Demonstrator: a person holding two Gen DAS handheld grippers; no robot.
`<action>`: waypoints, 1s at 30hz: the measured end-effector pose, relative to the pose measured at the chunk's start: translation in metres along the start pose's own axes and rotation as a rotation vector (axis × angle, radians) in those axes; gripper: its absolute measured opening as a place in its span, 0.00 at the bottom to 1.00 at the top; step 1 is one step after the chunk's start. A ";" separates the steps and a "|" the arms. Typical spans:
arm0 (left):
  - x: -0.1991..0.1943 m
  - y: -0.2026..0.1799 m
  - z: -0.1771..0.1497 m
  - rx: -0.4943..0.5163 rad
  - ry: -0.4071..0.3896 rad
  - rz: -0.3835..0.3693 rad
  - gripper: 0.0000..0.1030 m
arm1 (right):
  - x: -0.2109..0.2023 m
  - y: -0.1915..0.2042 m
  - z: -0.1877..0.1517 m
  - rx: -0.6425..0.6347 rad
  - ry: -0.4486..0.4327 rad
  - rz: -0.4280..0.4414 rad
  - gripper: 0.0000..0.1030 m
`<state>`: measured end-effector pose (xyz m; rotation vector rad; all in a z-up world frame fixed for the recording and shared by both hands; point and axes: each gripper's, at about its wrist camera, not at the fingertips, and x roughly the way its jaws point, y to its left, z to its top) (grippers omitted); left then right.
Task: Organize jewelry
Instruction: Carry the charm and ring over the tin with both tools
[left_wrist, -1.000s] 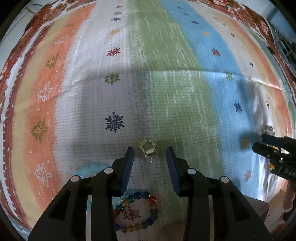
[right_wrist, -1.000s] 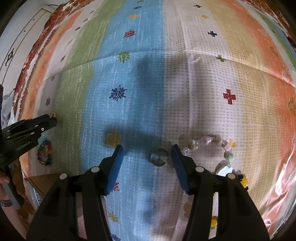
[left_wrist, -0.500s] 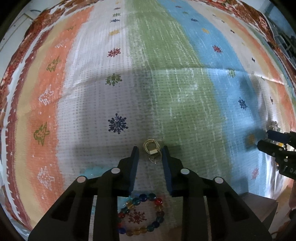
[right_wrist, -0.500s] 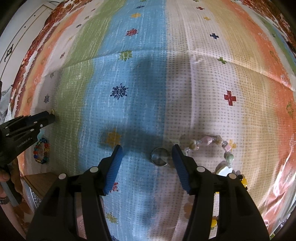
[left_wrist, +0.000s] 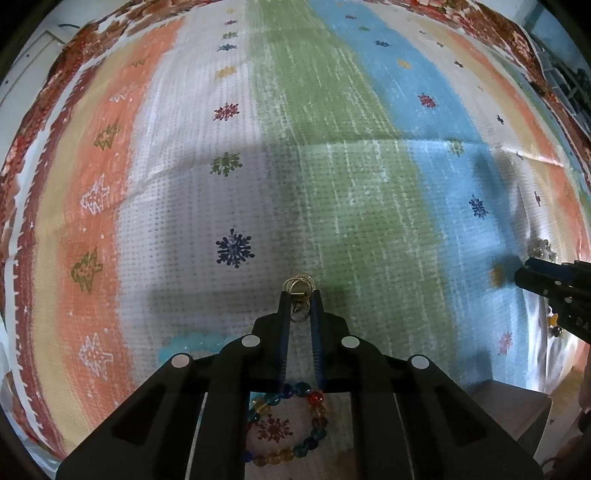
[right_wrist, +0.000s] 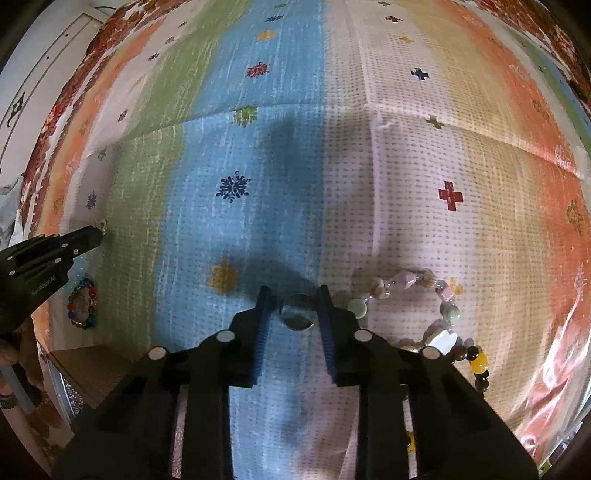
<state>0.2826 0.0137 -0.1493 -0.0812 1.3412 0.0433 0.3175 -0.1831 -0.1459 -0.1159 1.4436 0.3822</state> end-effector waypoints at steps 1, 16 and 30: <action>-0.001 -0.001 0.000 0.002 -0.003 -0.002 0.10 | 0.000 -0.001 0.000 0.000 -0.001 0.001 0.23; -0.012 -0.002 0.003 0.000 -0.021 -0.022 0.10 | -0.014 -0.002 -0.002 -0.001 -0.023 0.006 0.22; -0.027 -0.001 0.002 -0.007 -0.053 -0.033 0.10 | -0.036 0.017 -0.007 -0.036 -0.101 0.029 0.22</action>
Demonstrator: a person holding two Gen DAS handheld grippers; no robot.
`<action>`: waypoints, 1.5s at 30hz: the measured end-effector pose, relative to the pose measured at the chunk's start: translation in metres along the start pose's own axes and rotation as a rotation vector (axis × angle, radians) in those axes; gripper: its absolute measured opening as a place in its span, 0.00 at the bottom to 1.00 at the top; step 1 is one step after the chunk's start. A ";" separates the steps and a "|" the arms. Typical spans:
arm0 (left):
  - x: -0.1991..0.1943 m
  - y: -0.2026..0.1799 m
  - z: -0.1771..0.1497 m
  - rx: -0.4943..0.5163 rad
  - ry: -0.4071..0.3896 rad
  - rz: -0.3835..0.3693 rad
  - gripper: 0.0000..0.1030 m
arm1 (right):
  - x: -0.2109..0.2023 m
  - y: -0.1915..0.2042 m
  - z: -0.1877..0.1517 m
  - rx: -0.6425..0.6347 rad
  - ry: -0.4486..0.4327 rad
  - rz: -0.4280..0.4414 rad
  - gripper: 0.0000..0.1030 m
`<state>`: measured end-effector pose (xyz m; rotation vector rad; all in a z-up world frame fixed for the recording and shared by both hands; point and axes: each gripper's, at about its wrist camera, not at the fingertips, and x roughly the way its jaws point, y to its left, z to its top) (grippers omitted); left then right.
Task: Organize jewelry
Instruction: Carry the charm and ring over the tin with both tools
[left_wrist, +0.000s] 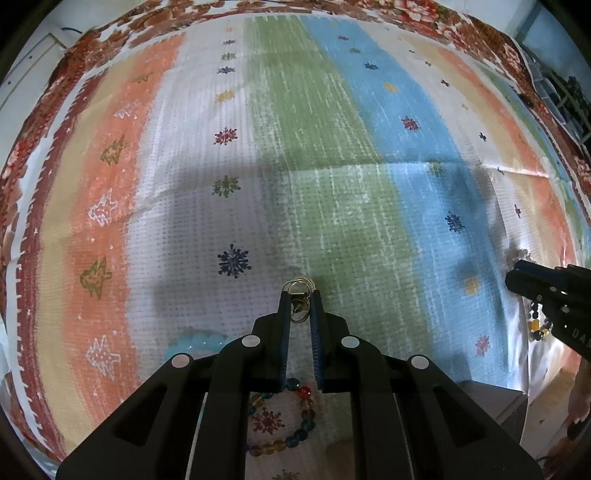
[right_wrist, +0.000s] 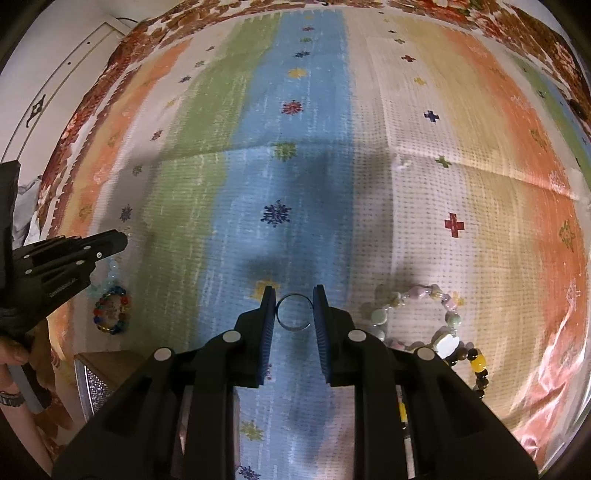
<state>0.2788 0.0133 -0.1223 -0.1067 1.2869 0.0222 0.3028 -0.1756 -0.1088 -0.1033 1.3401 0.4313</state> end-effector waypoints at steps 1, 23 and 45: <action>-0.001 0.000 -0.001 0.000 -0.002 -0.001 0.10 | -0.002 0.002 -0.001 -0.004 -0.004 0.004 0.22; -0.063 -0.028 -0.046 0.038 -0.131 -0.085 0.10 | -0.067 0.027 -0.035 -0.016 -0.177 0.096 0.22; -0.102 -0.049 -0.120 0.096 -0.215 -0.134 0.10 | -0.095 0.068 -0.116 -0.147 -0.209 0.182 0.22</action>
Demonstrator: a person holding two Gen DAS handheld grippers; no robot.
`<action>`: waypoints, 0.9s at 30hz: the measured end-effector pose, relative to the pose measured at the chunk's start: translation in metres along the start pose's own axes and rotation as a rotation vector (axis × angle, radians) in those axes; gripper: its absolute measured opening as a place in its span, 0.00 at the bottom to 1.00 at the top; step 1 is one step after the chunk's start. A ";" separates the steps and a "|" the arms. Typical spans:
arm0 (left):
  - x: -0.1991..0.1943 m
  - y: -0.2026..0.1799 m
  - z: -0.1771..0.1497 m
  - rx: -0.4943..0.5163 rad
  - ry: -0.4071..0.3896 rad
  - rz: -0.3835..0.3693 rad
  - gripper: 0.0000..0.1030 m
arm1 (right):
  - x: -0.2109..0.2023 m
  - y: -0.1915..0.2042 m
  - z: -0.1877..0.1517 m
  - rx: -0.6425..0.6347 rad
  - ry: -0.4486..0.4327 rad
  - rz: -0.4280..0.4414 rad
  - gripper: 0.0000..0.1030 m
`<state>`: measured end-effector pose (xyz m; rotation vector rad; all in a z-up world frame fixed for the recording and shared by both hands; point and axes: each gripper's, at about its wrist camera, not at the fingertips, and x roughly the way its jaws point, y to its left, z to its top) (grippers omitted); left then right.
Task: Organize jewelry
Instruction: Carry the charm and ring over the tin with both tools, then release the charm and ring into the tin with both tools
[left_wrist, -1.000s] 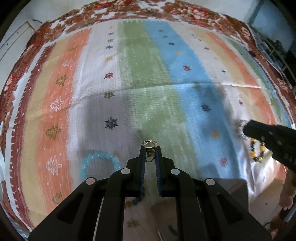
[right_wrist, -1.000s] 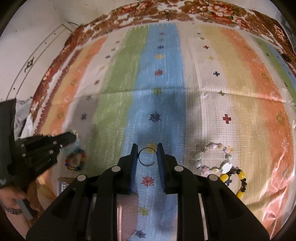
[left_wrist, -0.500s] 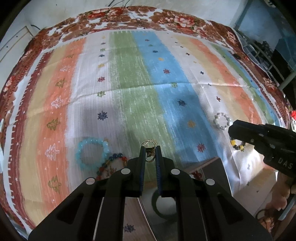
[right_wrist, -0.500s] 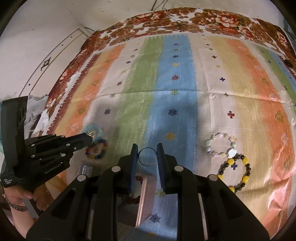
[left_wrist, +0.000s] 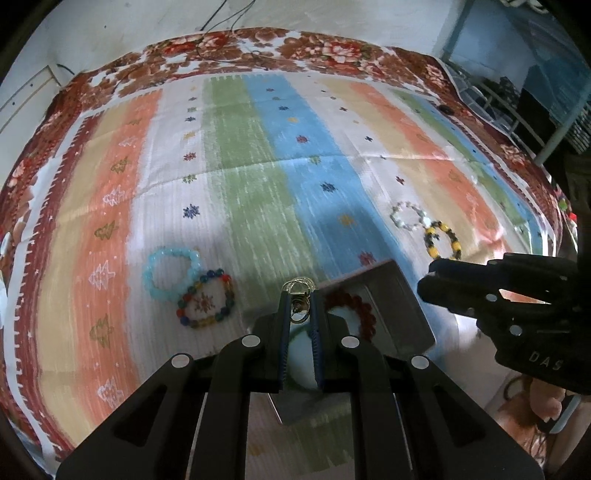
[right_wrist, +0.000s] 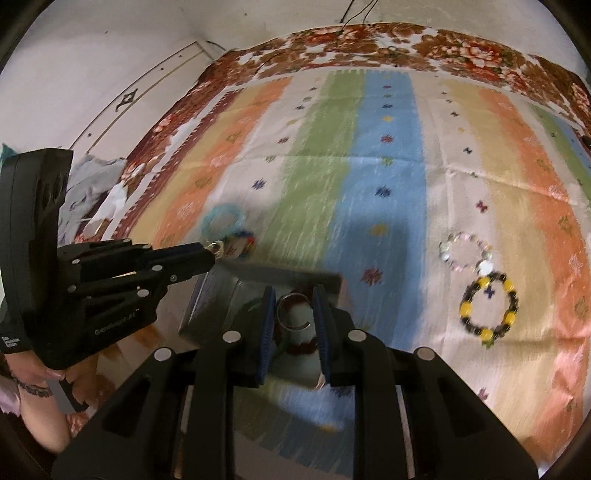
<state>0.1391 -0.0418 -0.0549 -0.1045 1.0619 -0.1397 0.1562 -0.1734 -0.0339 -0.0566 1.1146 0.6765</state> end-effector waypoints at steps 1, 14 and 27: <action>0.000 -0.001 -0.004 0.003 0.001 0.001 0.10 | -0.001 0.002 -0.003 -0.007 -0.001 0.003 0.22; -0.001 -0.006 -0.008 0.015 0.001 0.019 0.10 | 0.003 0.010 -0.003 -0.025 0.008 0.010 0.22; 0.002 0.000 -0.006 -0.004 0.015 0.015 0.22 | 0.003 0.005 -0.002 -0.005 0.019 0.000 0.39</action>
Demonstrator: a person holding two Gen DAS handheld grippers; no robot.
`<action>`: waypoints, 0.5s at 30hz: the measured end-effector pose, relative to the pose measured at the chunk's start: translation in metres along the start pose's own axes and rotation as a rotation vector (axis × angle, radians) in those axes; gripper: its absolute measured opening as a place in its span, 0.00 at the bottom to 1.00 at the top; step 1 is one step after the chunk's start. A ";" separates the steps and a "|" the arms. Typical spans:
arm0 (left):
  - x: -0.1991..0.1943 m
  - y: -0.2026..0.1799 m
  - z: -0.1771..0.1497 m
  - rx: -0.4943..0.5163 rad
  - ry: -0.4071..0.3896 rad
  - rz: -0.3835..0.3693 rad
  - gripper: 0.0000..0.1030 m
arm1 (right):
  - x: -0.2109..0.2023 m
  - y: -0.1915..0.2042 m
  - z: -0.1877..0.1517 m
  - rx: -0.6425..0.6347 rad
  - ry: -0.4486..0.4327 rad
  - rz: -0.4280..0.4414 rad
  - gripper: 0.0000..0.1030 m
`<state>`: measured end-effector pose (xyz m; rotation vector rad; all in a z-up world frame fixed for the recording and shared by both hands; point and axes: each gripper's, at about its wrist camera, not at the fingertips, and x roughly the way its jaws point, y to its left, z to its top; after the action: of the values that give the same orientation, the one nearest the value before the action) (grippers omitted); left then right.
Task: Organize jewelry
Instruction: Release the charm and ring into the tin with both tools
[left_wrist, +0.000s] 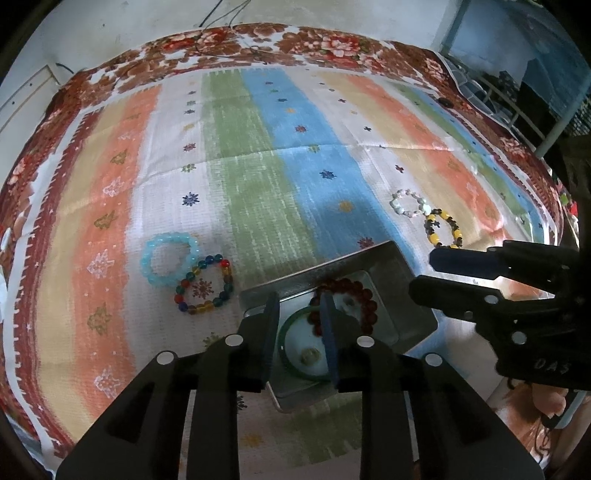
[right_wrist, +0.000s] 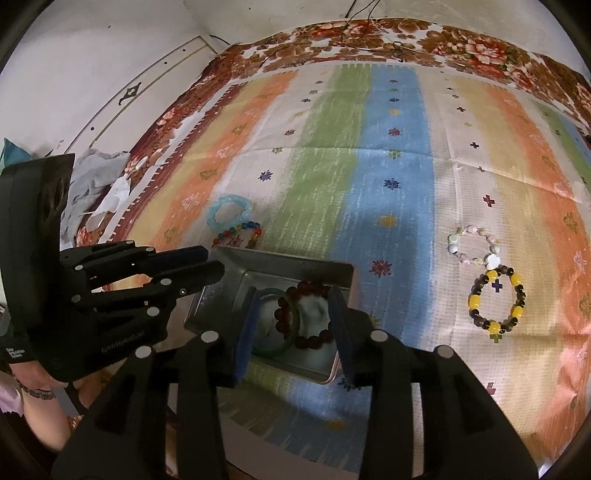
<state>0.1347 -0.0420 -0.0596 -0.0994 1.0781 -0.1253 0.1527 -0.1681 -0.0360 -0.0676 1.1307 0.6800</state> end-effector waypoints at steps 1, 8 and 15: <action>0.000 0.002 0.001 -0.004 -0.001 0.001 0.22 | 0.000 0.000 0.000 0.003 0.000 -0.001 0.39; -0.002 0.012 0.003 -0.027 -0.005 0.011 0.22 | 0.001 -0.003 0.001 0.004 0.003 -0.003 0.39; 0.000 0.023 0.007 -0.045 0.002 0.037 0.25 | 0.000 -0.012 0.003 0.028 -0.006 -0.017 0.39</action>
<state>0.1424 -0.0188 -0.0597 -0.1200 1.0843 -0.0674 0.1616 -0.1762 -0.0380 -0.0515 1.1329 0.6484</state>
